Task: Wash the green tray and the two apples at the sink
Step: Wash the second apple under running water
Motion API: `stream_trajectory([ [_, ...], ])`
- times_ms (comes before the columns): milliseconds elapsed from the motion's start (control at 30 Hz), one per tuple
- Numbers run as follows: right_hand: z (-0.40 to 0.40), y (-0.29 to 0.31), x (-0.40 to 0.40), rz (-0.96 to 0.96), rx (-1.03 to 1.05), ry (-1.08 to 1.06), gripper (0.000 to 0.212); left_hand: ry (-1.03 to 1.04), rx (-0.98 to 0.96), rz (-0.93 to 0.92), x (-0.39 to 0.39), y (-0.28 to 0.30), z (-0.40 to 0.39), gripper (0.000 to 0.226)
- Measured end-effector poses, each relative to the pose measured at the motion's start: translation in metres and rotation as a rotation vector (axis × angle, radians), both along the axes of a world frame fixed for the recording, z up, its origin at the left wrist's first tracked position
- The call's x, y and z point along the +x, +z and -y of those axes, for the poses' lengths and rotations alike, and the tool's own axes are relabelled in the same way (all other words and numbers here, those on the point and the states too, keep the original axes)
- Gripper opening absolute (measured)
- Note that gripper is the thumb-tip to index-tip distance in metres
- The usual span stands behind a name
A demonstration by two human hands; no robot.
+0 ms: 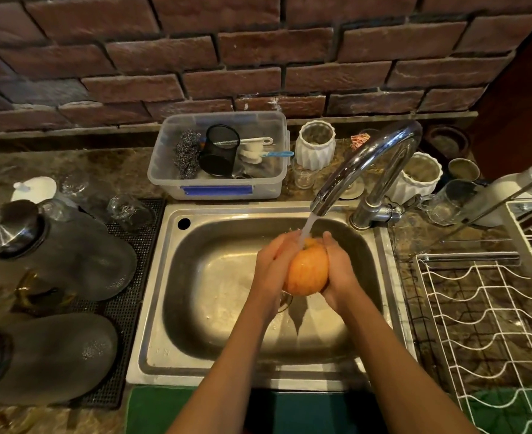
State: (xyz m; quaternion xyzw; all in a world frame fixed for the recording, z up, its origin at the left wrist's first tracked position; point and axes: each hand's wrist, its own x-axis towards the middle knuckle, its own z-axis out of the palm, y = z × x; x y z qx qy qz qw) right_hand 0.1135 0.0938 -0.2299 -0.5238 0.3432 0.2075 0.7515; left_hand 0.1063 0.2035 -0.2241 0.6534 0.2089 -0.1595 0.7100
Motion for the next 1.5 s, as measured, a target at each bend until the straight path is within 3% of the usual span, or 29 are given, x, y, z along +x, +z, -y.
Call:
stream_trajectory([
  [133, -0.005, 0.007, -0.008, -0.029, 0.000, -0.058, 0.037, 0.214, 0.004, -0.136, 0.001, -0.002, 0.015, 0.005],
  [300, -0.019, 0.003, -0.029, 0.368, -0.259, 0.125, 0.037, 0.520, -0.129, -0.189, -0.001, -0.008, 0.021, 0.020],
  [433, -0.021, 0.004, -0.024, 0.400, -0.407, 0.001, 0.014, 0.405, -0.012, -0.028, -0.022, -0.012, 0.028, 0.031],
  [533, -0.014, 0.001, -0.009, 0.173, -0.353, -0.094, 0.020, 0.165, 0.123, 0.244, -0.031, -0.014, 0.023, 0.049],
  [600, -0.010, 0.003, 0.001, 0.013, -0.275, -0.098, 0.029, 0.102, 0.198, 0.325, -0.030, -0.014, 0.022, 0.050],
  [667, -0.011, 0.005, 0.007, -0.011, -0.305, -0.009, 0.029, 0.181, 0.198, 0.301, -0.027, -0.013, 0.024, 0.036],
  [733, -0.015, 0.006, 0.005, 0.053, -0.381, 0.054, 0.022, 0.370, 0.062, 0.184, -0.021, -0.012, 0.027, 0.021],
  [800, -0.021, 0.005, -0.008, 0.202, -0.369, 0.021, 0.021, 0.486, -0.014, 0.088, -0.013, -0.012, 0.027, 0.026],
  [933, -0.027, 0.005, -0.019, 0.387, -0.424, 0.034, 0.041, 0.529, -0.090, 0.000, -0.015, -0.011, 0.030, 0.030],
  [1000, -0.029, 0.007, -0.015, 0.403, -0.499, 0.073, 0.040, 0.526, -0.107, -0.039, -0.017, -0.009, 0.029, 0.032],
  [1100, -0.025, 0.010, -0.009, 0.382, -0.433, -0.037, 0.024, 0.363, -0.067, 0.072, -0.023, -0.006, 0.024, 0.043],
  [1200, -0.022, 0.010, -0.004, 0.281, -0.340, -0.110, 0.032, 0.261, 0.025, 0.151, -0.025, -0.003, 0.025, 0.062],
  [1367, -0.027, 0.009, -0.010, 0.287, -0.226, -0.097, 0.028, 0.383, 0.060, 0.154, -0.024, -0.015, 0.026, 0.033],
  [1500, -0.029, 0.005, -0.016, 0.373, -0.343, -0.001, 0.025, 0.499, -0.037, 0.042, -0.025, -0.017, 0.034, 0.024],
])
